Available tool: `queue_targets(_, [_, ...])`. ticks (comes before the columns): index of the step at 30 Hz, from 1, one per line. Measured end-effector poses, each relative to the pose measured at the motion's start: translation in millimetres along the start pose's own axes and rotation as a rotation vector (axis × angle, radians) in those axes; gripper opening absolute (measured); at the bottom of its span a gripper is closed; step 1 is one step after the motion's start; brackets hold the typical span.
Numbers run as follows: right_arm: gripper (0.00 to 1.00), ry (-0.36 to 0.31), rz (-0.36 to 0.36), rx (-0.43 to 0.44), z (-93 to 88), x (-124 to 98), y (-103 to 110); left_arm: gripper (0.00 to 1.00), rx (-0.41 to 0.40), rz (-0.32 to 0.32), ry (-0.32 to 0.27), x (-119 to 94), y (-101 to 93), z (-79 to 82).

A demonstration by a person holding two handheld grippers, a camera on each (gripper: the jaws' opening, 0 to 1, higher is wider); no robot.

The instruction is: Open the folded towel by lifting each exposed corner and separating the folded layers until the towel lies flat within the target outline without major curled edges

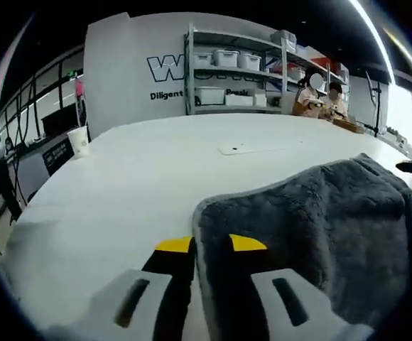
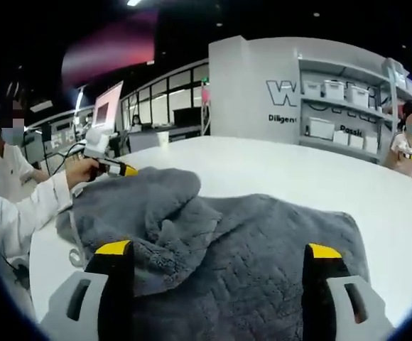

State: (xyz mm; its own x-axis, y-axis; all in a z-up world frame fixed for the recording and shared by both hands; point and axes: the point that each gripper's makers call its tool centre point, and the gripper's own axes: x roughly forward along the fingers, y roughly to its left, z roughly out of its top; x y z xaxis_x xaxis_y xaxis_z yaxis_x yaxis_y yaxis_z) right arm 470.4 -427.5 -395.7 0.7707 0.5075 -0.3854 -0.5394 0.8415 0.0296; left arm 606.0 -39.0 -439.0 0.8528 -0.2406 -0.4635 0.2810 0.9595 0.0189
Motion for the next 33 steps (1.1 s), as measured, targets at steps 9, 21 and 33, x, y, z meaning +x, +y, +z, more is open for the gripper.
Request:
queue_targets(9, [0.98,0.001,-0.002,0.003,-0.6,0,-1,0.07,0.065,-0.009,0.008,2,-2.9,0.4])
queue_targets(21, [0.98,0.008,-0.001,0.000,-1.8,1,0,0.06,0.229,0.114,0.060,-4,23.6,1.0])
queue_targets(33, [0.98,0.014,0.000,-0.001,-2.6,1,0,0.06,0.250,0.173,0.076,-11,45.2,-0.4])
